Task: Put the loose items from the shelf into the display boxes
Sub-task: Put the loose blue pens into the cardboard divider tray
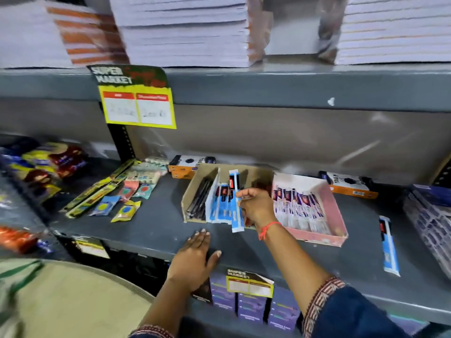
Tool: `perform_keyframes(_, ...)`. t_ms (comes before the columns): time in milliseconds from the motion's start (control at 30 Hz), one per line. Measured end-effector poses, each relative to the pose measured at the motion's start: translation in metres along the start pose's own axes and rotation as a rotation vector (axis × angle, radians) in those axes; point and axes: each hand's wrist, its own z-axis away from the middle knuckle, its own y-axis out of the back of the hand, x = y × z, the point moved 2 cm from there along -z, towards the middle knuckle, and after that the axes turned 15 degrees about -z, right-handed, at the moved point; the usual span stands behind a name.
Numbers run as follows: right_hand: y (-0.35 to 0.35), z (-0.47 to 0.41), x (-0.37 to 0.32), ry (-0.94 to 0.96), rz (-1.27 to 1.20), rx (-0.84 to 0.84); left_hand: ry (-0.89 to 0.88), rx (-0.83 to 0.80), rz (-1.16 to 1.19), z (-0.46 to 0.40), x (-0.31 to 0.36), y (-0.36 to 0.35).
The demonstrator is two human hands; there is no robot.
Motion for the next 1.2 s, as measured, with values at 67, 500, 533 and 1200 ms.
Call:
perform_keyframes(67,-0.014,-0.008,0.000,0.019,0.126,0.028,0.001,0.024,0.032,-0.005,-0.007,-0.002)
perform_keyframes(500,-0.066,-0.030,-0.015,-0.039,0.709,-0.043,0.002,0.129,0.077,-0.013,-0.018,-0.019)
perform_keyframes(533,-0.068,-0.035,-0.013,-0.052,0.713,-0.041,0.001,0.136,0.078,-0.014,-0.018,-0.019)
perform_keyframes(1200,-0.055,-0.036,-0.002,0.235,0.787,0.008,0.001,0.090,0.070,-0.017,-0.019,-0.020)
